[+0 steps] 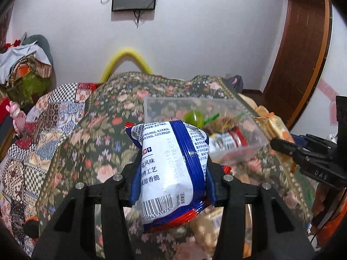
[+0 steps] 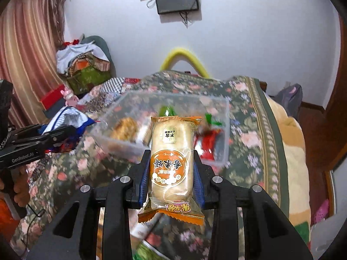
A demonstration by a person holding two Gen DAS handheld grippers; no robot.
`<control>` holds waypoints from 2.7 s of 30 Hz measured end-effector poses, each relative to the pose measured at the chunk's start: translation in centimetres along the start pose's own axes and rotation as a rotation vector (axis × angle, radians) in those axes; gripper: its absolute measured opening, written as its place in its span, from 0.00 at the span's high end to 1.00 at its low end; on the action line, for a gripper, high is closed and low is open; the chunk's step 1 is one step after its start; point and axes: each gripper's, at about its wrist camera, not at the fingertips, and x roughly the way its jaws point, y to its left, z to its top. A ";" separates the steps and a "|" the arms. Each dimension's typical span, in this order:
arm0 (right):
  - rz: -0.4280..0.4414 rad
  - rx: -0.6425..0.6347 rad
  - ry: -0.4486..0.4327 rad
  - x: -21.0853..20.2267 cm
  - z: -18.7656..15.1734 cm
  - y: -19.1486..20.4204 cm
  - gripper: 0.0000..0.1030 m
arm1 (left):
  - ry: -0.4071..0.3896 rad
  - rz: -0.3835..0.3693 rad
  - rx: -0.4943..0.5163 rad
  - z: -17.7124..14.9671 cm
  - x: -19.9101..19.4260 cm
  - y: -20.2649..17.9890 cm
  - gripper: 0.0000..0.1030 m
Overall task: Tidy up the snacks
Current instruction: 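Lower both packs into the clear box and open both grippers, then grasp the barcode bread loaf with left gripper while right gripper grasps cracker roll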
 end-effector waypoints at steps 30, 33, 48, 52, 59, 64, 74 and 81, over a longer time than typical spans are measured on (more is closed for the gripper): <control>0.017 -0.082 0.168 11.9 4.4 2.6 0.69 | 0.103 0.062 0.031 4.8 13.4 0.6 0.53; 0.027 -0.091 0.191 12.1 4.1 2.8 0.69 | 0.108 0.060 0.033 4.6 13.6 0.3 0.52; 0.013 -0.082 0.124 7.5 4.5 2.3 0.57 | 0.044 0.048 0.024 5.3 7.2 -0.2 0.44; 0.016 -0.072 0.105 4.9 3.9 1.9 0.54 | 0.039 0.038 0.038 4.5 5.0 -0.8 0.40; 0.004 -0.074 0.111 1.8 1.0 1.4 0.52 | 0.106 -0.013 0.068 1.0 2.5 -2.5 0.34; 0.019 -0.029 0.141 0.6 -1.6 0.7 0.49 | 0.162 -0.056 0.073 -2.3 2.0 -3.8 0.33; 0.025 0.030 0.216 0.5 -5.9 0.1 0.48 | 0.313 -0.084 0.030 -8.0 4.4 -5.8 0.31; 0.043 0.030 0.241 1.0 -7.0 0.9 0.48 | 0.294 -0.070 0.031 -9.2 5.2 -5.6 0.12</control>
